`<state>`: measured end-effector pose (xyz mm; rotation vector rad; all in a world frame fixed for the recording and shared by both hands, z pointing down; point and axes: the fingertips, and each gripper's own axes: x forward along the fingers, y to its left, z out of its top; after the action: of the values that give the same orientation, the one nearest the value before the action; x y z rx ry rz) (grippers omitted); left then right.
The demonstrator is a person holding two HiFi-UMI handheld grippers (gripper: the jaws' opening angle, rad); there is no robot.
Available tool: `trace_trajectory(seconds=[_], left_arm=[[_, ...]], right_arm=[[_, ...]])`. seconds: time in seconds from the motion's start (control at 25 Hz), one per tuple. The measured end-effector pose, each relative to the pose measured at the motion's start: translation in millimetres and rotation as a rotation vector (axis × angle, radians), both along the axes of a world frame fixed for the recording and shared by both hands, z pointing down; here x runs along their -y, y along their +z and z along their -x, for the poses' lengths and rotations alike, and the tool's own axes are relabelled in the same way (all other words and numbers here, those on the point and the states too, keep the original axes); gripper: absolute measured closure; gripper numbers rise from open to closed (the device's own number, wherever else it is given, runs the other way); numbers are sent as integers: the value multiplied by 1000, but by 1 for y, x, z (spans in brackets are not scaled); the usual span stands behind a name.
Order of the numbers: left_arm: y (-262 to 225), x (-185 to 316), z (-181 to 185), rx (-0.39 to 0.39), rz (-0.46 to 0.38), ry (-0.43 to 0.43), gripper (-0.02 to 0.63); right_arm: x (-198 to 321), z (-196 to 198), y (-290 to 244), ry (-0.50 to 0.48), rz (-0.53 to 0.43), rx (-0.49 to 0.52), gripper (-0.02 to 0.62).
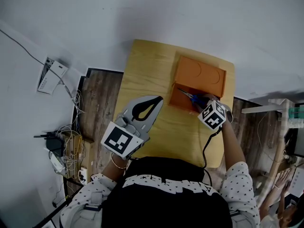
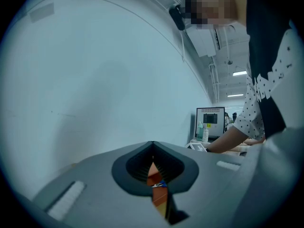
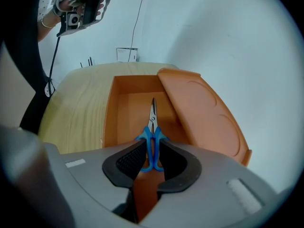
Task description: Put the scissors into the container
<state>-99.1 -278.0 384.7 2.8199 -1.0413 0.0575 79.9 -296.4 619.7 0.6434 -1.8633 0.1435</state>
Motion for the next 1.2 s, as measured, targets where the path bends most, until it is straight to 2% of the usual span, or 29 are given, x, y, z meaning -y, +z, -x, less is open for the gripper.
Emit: trace_trajectory(seconds=[0.08, 0.2, 0.4, 0.68, 0.8, 1.0, 1.12, 1.2], left_arm=[[-1, -1, 0, 11, 6, 3, 604], [-4, -1, 1, 5, -10, -3, 604], [-6, -6, -1, 6, -17, 2, 604], [-13, -17, -8, -9, -25, 9, 604], [-17, -21, -9, 3, -16, 5, 604], [-20, -32, -13, -3, -37, 27, 604], [-23, -40, -17, -12, -52, 44, 604], [-25, -42, -19, -7, -54, 48, 604]], right_arm=[[2, 0, -6, 34, -36, 20, 500], [6, -2, -21, 128, -116, 68, 579], [1, -3, -53, 222, -236, 100, 581], [-10, 8, -119, 334, -429, 259, 581], [-18, 14, -143, 363, -459, 341, 581], [-29, 21, -187, 452, -471, 574, 581], [-37, 19, -207, 480, -516, 634, 581], [-41, 18, -214, 490, -541, 638, 581]])
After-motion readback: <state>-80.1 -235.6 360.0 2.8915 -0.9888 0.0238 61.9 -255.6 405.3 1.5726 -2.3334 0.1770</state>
